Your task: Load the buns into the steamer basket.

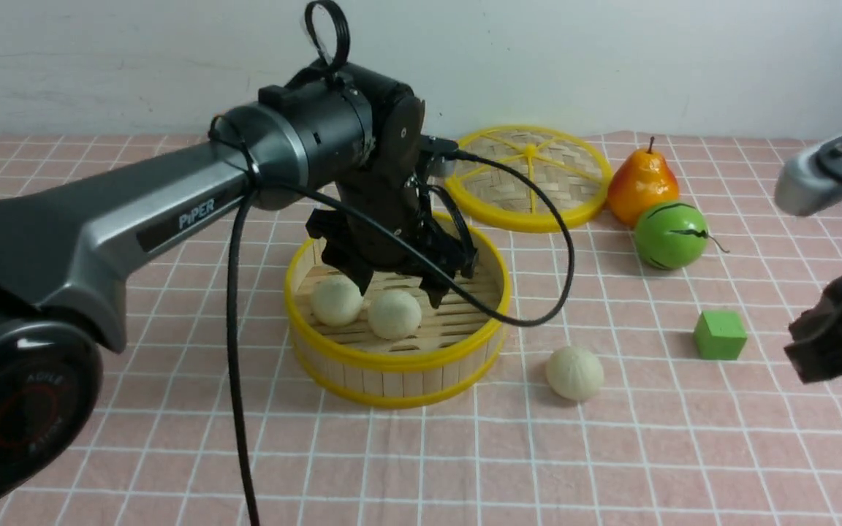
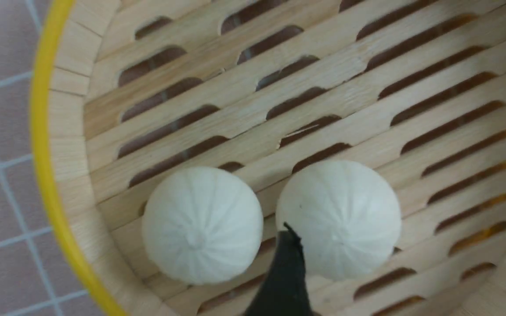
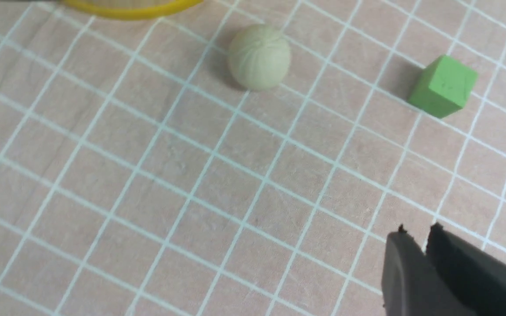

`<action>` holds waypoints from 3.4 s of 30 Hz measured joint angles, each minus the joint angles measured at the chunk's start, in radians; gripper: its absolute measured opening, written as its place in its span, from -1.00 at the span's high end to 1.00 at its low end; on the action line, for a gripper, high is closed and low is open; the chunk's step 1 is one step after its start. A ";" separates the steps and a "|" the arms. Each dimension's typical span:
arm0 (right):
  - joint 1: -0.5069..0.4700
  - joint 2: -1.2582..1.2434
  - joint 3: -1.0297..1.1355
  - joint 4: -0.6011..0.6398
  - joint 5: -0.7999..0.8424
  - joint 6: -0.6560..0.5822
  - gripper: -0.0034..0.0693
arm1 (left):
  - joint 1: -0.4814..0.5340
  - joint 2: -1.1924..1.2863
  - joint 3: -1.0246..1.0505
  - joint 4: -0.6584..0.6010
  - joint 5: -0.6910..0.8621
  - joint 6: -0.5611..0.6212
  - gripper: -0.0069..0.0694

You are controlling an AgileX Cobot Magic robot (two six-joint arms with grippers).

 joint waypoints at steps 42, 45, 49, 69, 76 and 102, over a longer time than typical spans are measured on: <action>0.113 0.894 -0.453 -0.006 -0.067 -0.147 0.18 | 0.000 -1.301 0.940 -0.011 0.172 -0.007 0.86; 0.113 0.890 -0.489 -0.039 -0.007 -0.148 0.79 | 0.000 -1.344 0.940 -0.011 0.172 -0.007 0.86; 0.115 0.863 -0.608 -0.057 0.122 -0.149 0.85 | 0.000 -1.373 0.940 -0.011 0.172 -0.007 0.86; 0.198 1.107 -1.002 0.089 0.057 -0.189 0.45 | 0.000 -1.377 1.022 -0.051 0.086 -0.002 0.86; 0.199 1.150 -1.023 0.039 0.054 -0.136 -0.54 | 0.000 -1.431 1.117 -0.097 0.039 -0.001 0.86; 0.199 0.386 -0.800 0.126 0.335 -0.130 0.96 | 0.000 -2.056 1.540 -0.088 -0.318 -0.053 0.84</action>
